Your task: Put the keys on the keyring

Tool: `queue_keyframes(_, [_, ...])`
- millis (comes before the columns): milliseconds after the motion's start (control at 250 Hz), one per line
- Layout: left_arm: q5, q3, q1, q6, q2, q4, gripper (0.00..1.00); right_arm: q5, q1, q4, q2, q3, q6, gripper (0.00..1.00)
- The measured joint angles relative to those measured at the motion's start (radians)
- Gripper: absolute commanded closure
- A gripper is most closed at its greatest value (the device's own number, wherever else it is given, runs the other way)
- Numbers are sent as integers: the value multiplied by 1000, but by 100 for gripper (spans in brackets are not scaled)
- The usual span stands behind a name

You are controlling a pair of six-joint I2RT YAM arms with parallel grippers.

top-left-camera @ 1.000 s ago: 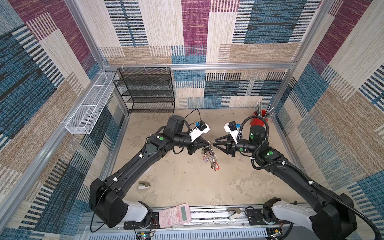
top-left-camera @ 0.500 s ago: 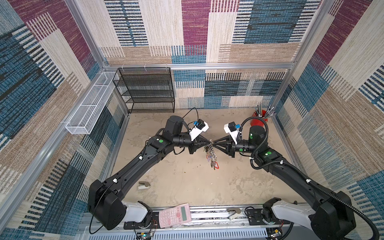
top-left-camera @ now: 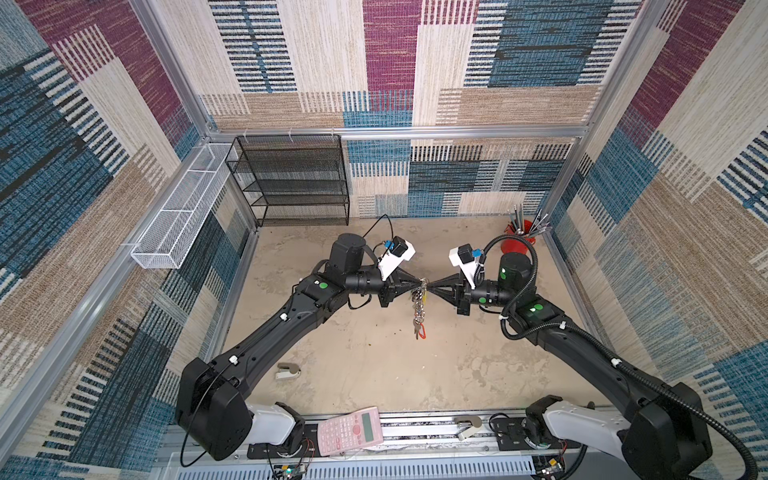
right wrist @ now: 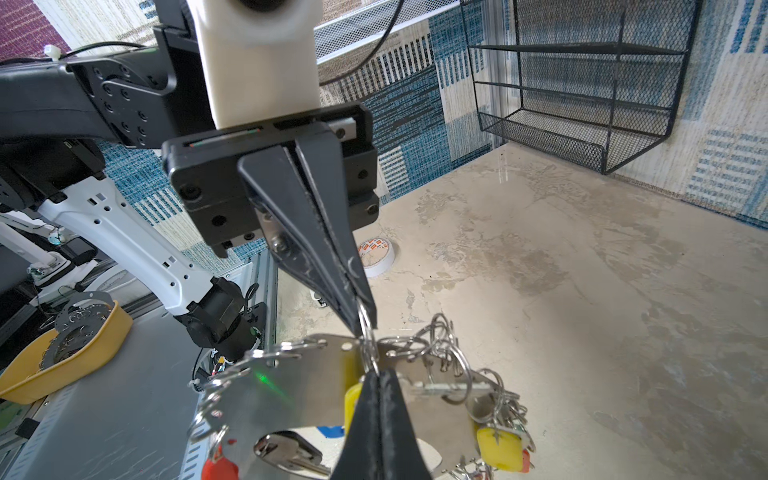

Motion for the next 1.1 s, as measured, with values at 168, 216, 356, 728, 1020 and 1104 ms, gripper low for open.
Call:
queue_keyframes(168, [24,-42,5,-59,0,76,100,0,0,14,12,-5,5,100])
queue_keyframes(216, [31,-54,7,-81,0,103,100,-1,0,17,14,-5,7,100])
queue_keyframes(356, [51,-90,8,-156,1,202,100,-6,0,22,23,-5,8,100])
queue_keyframes(728, [76,-138,10,-261,20,381,100,-11,0,43,56,17,26,90])
queue_keyframes(1020, [68,-178,10,-329,23,495,100,22,0,44,56,26,52,80])
queue_keyframes(1104, [68,-191,9,-335,23,525,100,43,-14,35,32,15,60,78])
